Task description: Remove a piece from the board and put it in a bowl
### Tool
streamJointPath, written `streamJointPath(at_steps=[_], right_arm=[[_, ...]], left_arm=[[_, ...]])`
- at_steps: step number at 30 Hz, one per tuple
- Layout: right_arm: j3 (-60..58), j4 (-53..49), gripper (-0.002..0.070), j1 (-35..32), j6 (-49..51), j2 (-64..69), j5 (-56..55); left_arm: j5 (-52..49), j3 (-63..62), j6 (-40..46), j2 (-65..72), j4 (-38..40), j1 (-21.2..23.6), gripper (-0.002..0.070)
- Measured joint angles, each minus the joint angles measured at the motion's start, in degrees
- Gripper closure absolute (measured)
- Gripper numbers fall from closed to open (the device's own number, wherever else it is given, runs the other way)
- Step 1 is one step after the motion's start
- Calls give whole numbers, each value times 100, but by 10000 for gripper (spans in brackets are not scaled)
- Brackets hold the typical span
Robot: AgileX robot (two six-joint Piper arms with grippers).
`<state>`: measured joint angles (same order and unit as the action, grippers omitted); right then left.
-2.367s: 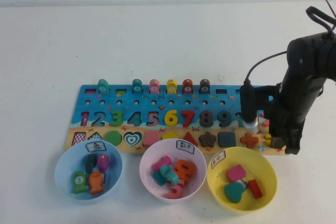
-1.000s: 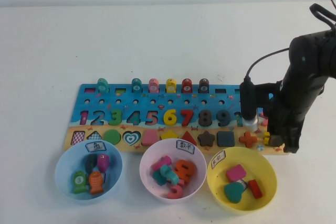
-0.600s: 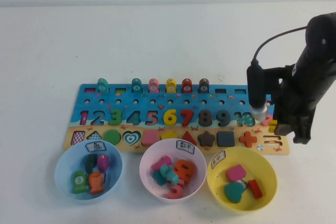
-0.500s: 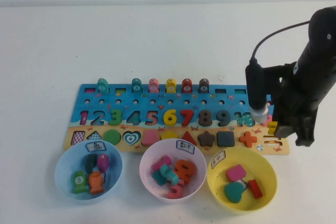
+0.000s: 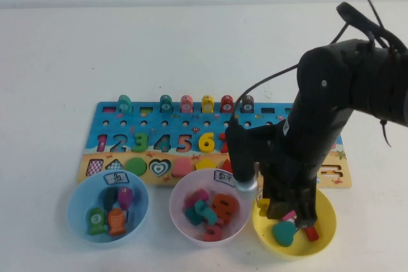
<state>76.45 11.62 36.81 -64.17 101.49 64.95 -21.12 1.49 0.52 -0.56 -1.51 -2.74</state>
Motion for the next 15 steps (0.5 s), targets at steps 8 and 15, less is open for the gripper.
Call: streamJointPath(at_steps=[8,15], right_arm=[[0,-215,176,15,903,351,-250],[0,-558,306,15,1249,259,-38]], left_arm=[[0,0,0,0,0,0,673],[0,0,0,0,0,0,673]])
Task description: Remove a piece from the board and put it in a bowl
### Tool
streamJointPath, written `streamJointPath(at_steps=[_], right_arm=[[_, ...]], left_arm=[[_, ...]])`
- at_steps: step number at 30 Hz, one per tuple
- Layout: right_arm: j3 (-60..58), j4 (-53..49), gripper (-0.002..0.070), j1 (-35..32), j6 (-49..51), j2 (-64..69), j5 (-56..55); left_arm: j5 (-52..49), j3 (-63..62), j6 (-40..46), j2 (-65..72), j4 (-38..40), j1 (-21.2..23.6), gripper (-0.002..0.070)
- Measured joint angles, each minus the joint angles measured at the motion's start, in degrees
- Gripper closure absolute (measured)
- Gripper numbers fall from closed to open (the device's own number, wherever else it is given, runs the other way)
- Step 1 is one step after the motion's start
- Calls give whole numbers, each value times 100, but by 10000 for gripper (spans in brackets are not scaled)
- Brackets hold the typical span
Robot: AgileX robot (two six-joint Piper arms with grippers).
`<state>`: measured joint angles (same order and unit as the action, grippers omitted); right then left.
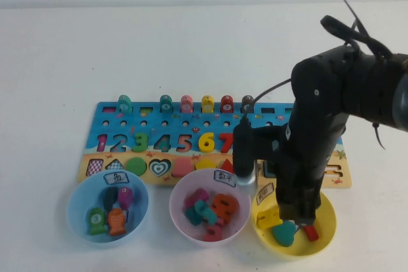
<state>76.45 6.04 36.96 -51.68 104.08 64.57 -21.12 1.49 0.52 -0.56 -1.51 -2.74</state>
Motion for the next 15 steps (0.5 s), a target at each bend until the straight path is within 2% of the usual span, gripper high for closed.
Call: streamJointPath(at_steps=[3,6,9,15], right_arm=[[-63,36,500,0,11,-380,7],[-360,67,633,0,11,-1043,-410],[-886,177,675,0,11,-1934,-1069],[-2036,757,690,0,22,-3743,-2013]], left_arm=[[0,0,0,0,0,0,673],[0,0,0,0,0,0,673],[0,0,0,0,0,0,673],[0,0,0,0,0,0,673]])
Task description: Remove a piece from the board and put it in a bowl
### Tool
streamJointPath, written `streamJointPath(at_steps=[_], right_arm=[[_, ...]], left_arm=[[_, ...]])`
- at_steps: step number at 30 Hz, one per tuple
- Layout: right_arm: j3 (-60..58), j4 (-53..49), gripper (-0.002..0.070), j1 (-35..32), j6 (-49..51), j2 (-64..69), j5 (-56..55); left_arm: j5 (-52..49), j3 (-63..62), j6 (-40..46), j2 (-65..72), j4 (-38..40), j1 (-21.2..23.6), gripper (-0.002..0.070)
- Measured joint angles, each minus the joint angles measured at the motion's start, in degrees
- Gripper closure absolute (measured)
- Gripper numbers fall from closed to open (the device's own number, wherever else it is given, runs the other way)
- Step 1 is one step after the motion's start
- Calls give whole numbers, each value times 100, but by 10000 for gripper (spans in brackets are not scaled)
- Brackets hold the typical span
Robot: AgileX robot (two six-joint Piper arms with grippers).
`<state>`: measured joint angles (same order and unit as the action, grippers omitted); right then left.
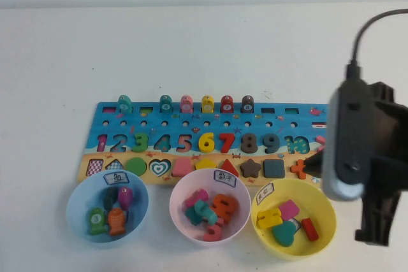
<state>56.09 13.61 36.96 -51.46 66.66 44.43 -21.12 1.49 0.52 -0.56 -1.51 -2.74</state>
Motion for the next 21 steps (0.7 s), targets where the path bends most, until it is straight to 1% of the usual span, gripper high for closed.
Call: streamJointPath(at_steps=[5,11,14,16,21], right_arm=[[-927,-29,691,0,144,-1240,-771],[-2034,-240,692,0,1044,-2279,-2044],[-2484,-247,692,-79,1366,-2667,-2444],[-2766,-114,692,-397,1455,-2965,-2519],[-3365,224,692,-1470,1503,-3877,-2537]], left_arm=[[0,0,0,0,0,0,673],[0,0,0,0,0,0,673],[0,0,0,0,0,0,673],[0,0,0,0,0,0,673],[0,0,0,0,0,3,673]])
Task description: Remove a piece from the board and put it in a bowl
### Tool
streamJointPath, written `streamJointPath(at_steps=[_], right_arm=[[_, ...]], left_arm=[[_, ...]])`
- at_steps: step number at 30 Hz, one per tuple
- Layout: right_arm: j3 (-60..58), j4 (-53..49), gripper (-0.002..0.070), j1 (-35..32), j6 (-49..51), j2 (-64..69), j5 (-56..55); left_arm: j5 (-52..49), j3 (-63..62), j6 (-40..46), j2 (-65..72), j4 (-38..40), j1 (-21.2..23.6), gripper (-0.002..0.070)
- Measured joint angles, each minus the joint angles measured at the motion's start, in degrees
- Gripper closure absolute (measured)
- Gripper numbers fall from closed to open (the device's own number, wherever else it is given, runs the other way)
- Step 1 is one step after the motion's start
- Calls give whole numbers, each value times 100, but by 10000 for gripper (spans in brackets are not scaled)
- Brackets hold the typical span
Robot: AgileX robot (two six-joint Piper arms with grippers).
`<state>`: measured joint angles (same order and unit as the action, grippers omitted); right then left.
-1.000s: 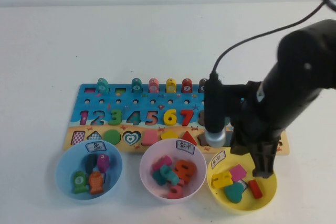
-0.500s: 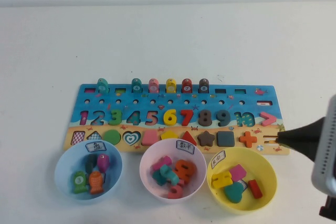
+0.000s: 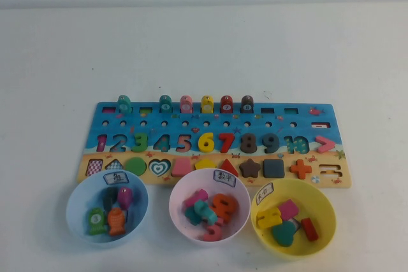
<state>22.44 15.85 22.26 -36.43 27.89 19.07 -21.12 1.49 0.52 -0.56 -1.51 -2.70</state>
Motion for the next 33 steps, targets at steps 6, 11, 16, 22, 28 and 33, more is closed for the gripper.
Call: streamJointPath(at_steps=[6,11,16,22,28,33], right_arm=[[-642,780,692,-1284,15,-1416,10],[-1223,1129,692,-2102,27,-2502,10],[-1633,1279,693,-2358,30,-2834,-200],[-1851,1503,692,-2383,171,-2848,-295],[-2369,-748,693,-2383,3283,-2858,-239],[-2393,-1374,694,-2383,4079,-2866,108]], left_arm=[[0,0,0,0,0,0,673],[0,0,0,0,0,0,673],[0,0,0,0,0,0,673],[0,0,0,0,0,0,673],[0,0,0,0,0,0,673],[0,0,0,0,0,0,673]])
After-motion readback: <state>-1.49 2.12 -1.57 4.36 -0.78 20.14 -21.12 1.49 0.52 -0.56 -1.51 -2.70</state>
